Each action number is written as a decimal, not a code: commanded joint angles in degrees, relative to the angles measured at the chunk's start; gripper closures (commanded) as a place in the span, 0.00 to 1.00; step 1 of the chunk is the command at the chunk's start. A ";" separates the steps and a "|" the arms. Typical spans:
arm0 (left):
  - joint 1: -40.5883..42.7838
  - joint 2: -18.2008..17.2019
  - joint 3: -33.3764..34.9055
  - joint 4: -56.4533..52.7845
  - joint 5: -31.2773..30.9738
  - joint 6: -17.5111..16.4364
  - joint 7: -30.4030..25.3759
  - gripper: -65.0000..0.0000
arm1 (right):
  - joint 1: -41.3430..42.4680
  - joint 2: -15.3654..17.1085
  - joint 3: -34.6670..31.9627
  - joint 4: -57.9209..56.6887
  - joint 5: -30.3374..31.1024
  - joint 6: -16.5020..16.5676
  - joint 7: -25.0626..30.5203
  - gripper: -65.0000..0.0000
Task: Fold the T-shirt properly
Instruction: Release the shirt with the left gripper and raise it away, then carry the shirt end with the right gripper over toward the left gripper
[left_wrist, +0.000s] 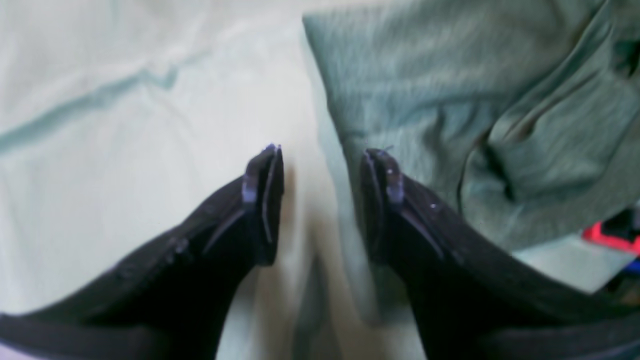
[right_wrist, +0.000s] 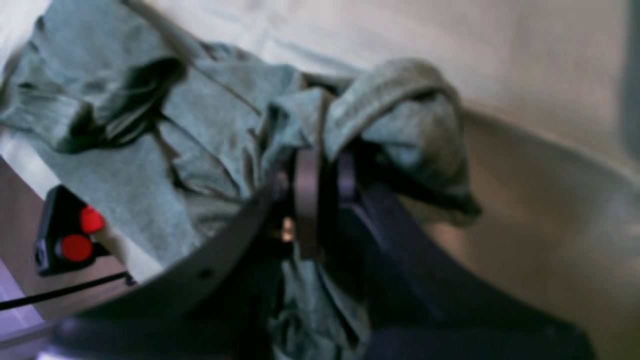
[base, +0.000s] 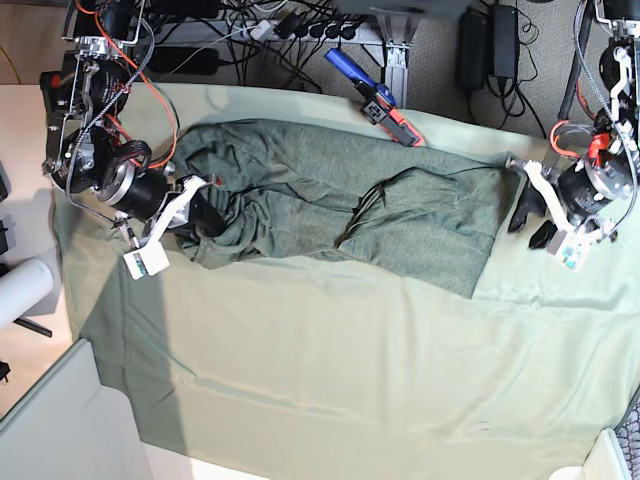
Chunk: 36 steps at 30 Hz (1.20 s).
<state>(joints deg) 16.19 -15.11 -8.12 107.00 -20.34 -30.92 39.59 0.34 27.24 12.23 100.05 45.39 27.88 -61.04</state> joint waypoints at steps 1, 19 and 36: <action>0.09 -0.76 -0.26 0.79 -0.46 -0.61 -1.40 0.61 | 0.85 0.07 0.39 1.60 1.18 0.48 0.68 1.00; 2.54 -4.07 -0.15 -11.67 3.52 -0.61 -9.62 0.61 | 2.19 -24.35 -1.44 12.31 0.66 0.50 1.14 1.00; 2.56 -3.93 -0.15 -11.67 -1.20 -1.29 -7.19 0.61 | 2.03 -32.02 -26.60 10.08 -18.01 0.48 7.26 0.93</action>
<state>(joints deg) 18.70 -18.74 -8.23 95.07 -21.56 -31.79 31.18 1.56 -4.29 -14.24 109.25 26.22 27.88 -55.55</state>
